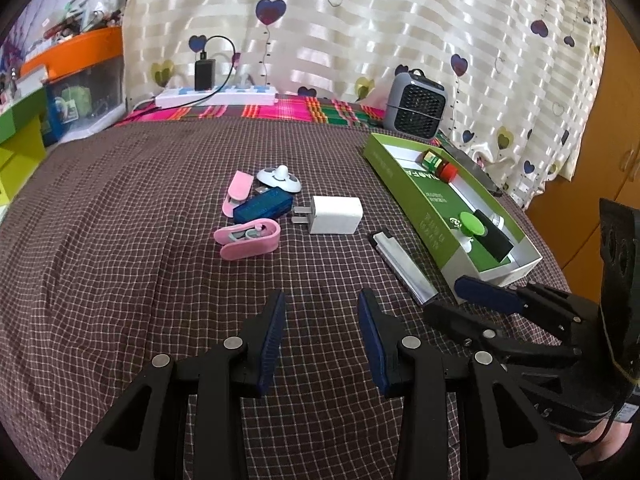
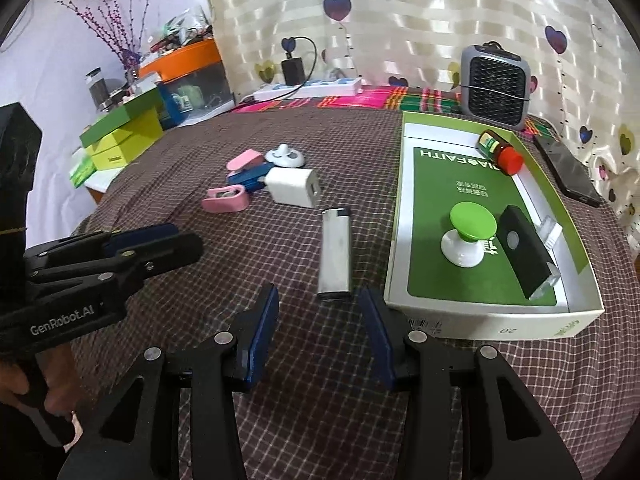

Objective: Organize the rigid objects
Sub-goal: 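Grasp the white rectangular bar with the right gripper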

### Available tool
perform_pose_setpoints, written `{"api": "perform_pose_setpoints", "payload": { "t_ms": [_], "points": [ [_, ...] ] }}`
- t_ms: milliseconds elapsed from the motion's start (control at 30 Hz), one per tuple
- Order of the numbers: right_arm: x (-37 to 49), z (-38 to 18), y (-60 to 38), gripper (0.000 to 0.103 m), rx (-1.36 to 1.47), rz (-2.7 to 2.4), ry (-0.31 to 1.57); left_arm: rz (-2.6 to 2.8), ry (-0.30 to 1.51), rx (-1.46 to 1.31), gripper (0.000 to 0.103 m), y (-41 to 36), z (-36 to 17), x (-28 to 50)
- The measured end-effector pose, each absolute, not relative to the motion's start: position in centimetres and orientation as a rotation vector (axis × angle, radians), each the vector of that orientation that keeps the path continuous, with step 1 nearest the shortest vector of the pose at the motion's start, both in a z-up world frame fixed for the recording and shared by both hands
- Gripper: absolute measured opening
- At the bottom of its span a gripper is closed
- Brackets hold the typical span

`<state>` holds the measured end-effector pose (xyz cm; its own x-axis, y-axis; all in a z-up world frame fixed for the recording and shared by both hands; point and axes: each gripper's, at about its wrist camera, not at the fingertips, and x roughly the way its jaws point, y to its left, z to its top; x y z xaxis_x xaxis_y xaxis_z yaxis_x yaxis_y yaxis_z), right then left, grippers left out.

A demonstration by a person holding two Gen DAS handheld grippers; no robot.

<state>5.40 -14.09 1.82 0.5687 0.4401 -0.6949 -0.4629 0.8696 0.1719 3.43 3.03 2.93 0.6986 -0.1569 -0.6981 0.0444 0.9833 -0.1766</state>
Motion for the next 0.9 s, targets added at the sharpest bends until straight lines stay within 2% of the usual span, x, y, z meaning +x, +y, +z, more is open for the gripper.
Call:
{"api": "perform_pose_setpoints", "payload": {
  "t_ms": [800, 867, 900],
  "points": [
    [9.0, 0.6, -10.1, 0.044, -0.143, 0.479, 0.885, -0.246, 0.755, -0.073, 0.037, 2.9, 3.5, 9.0],
    [9.1, 0.6, -10.1, 0.043, -0.146, 0.479, 0.884, -0.266, 0.749, -0.047, 0.037, 2.5, 3.5, 9.5],
    [9.1, 0.6, -10.2, 0.038, -0.145, 0.476, 0.883, -0.274, 0.744, -0.033, 0.037, 2.2, 3.5, 9.7]
  ]
}}
